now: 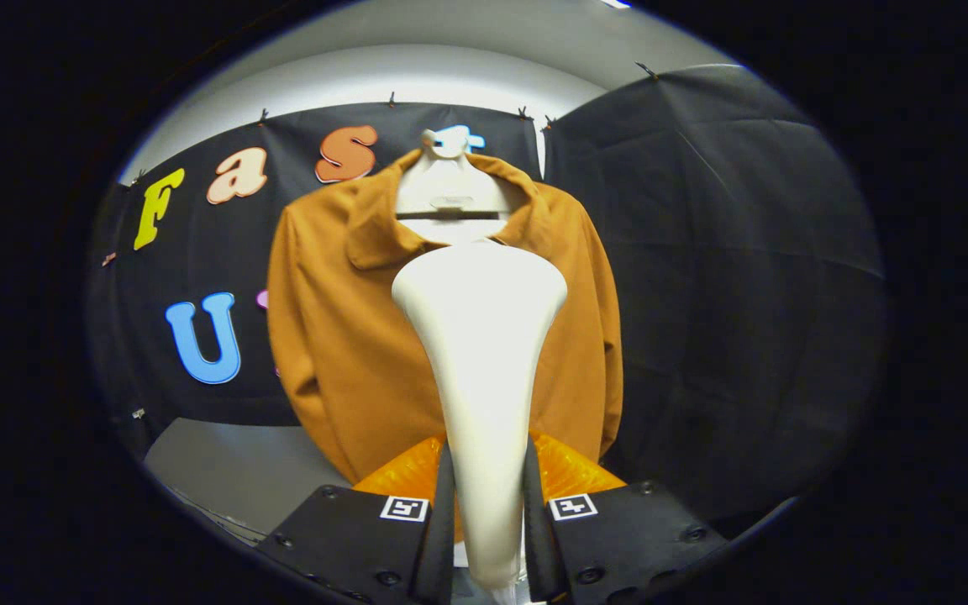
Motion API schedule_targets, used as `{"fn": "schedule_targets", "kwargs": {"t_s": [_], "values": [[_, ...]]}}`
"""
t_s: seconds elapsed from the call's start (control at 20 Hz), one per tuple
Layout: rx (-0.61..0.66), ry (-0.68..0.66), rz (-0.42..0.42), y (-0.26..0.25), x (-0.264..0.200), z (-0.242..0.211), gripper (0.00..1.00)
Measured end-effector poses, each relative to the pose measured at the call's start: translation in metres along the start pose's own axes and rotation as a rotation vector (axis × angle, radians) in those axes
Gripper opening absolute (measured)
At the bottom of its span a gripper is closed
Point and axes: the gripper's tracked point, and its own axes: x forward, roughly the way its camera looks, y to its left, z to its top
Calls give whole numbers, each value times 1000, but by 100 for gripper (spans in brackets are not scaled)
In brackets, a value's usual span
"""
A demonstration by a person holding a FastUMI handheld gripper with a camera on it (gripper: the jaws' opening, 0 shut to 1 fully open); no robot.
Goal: Iron the clothes twice with a garment steamer, once on the left side and once on the right side.
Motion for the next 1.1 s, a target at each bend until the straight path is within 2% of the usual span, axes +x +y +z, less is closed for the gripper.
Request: {"fn": "schedule_targets", "kwargs": {"t_s": [0.3,0.65,1.1], "values": [[-65,-162,173,112,-44,53,37],[-85,-200,327,214,-106,56,37],[-68,-163,381,266,-153,37,37]]}}
